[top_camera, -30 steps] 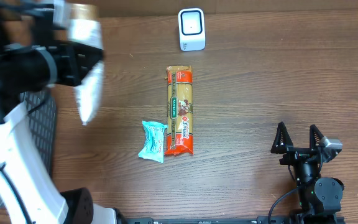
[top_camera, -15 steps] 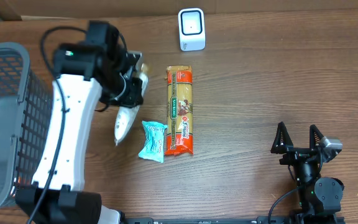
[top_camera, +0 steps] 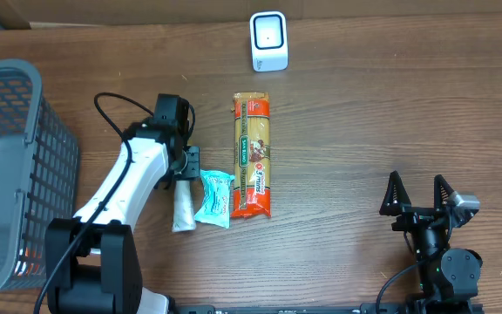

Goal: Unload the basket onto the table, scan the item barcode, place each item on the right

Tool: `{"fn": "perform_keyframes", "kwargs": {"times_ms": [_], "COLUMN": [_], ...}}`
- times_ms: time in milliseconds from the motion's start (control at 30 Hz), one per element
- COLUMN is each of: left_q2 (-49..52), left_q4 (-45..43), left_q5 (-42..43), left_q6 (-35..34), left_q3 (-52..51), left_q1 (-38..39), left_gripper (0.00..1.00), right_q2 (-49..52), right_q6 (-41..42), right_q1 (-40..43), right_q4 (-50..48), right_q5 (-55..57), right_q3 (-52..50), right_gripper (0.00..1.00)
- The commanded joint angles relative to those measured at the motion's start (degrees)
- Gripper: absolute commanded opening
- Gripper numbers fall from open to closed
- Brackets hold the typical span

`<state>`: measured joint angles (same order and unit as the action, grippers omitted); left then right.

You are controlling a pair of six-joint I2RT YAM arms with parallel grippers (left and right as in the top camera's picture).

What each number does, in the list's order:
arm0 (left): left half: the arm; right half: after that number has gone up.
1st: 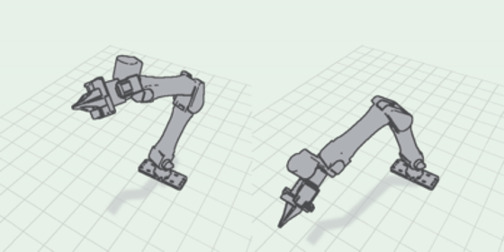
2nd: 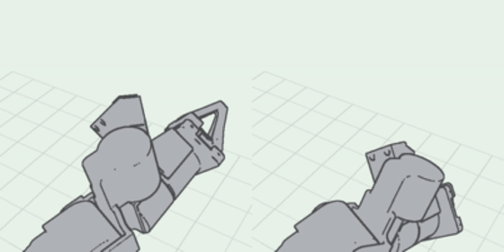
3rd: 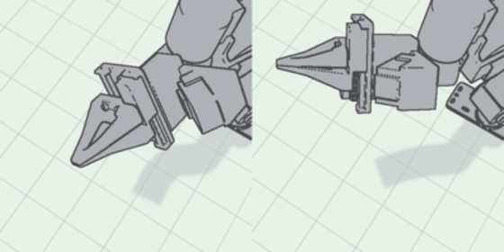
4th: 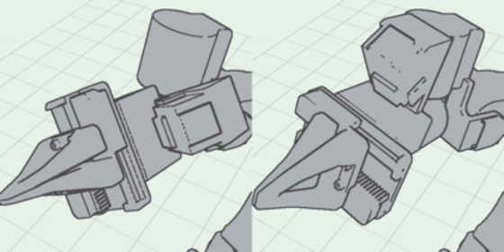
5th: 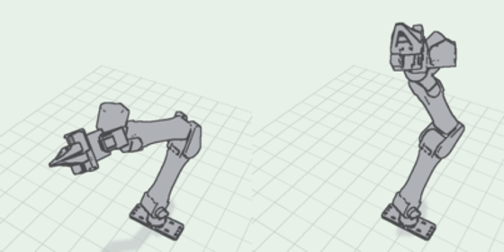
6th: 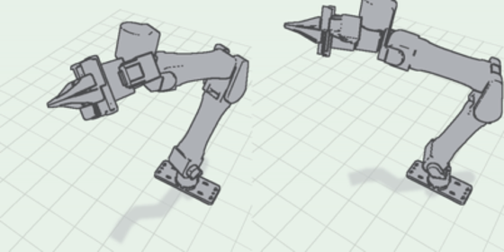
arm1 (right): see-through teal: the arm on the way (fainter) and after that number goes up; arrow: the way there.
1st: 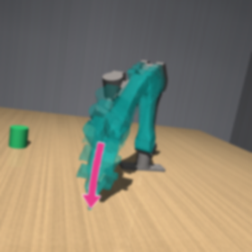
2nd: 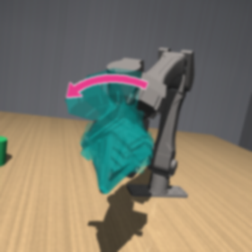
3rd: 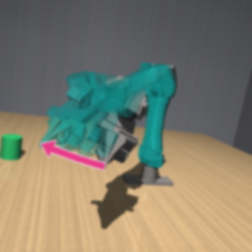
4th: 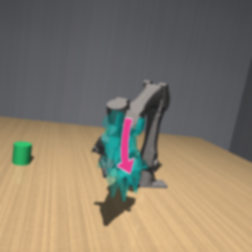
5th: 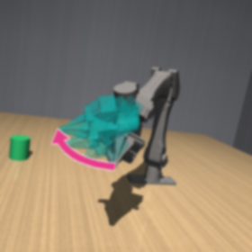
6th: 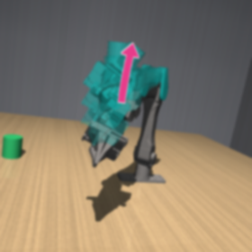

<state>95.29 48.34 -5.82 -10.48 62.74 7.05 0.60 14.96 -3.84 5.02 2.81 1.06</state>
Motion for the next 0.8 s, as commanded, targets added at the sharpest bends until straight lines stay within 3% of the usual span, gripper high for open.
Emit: {"fn": "perform_keyframes", "kwargs": {"times_ms": [0, 100, 233, 400, 467, 667, 767], "left_q2": [-0.8, -0.8, -1.2, -2.8, -3.5, -3.9, -4.3], "left_q4": [-1.7, -1.8, 1.3, 11.5, 15.3, 29.0, 37.6], "left_q5": [-0.2, -0.1, 1.1, 1.2, 1.2, 1.4, 1.4], "left_q6": [-1.1, -1.0, 0.2, 0.2, 0.2, 0.4, 0.4], "left_q3": [-1.5, -0.8, 3.8, 18.3, 25.1, 47.5, 58.8], "left_q1": [0.2, 0.2, 0.2, 0.1, 0.0, -2.4, -8.2], "left_gripper": [0.61, 0.77, 0.81, 0.85, 0.99, 1.0, 1.0], "right_q2": [-0.3, -0.3, -0.3, -0.3, -0.3, -0.3, -0.3], "right_q6": [-0.2, -0.2, -0.2, -0.2, -0.2, -0.2, -0.2], "right_q1": [-0.2, -0.2, -0.2, -0.2, -0.2, -0.2, -0.2], "right_q4": [-0.4, -0.4, -0.4, -0.4, -0.4, -0.4, -0.4], "right_q5": [-0.1, -0.1, -0.1, -0.1, -0.1, -0.1, -0.1], "right_q3": [-0.6, -0.6, -0.6, -0.6, -0.6, -0.6, -0.6], "right_gripper": [1.0, 1.0, 1.0, 1.0, 1.0, 1.0, 1.0]}}
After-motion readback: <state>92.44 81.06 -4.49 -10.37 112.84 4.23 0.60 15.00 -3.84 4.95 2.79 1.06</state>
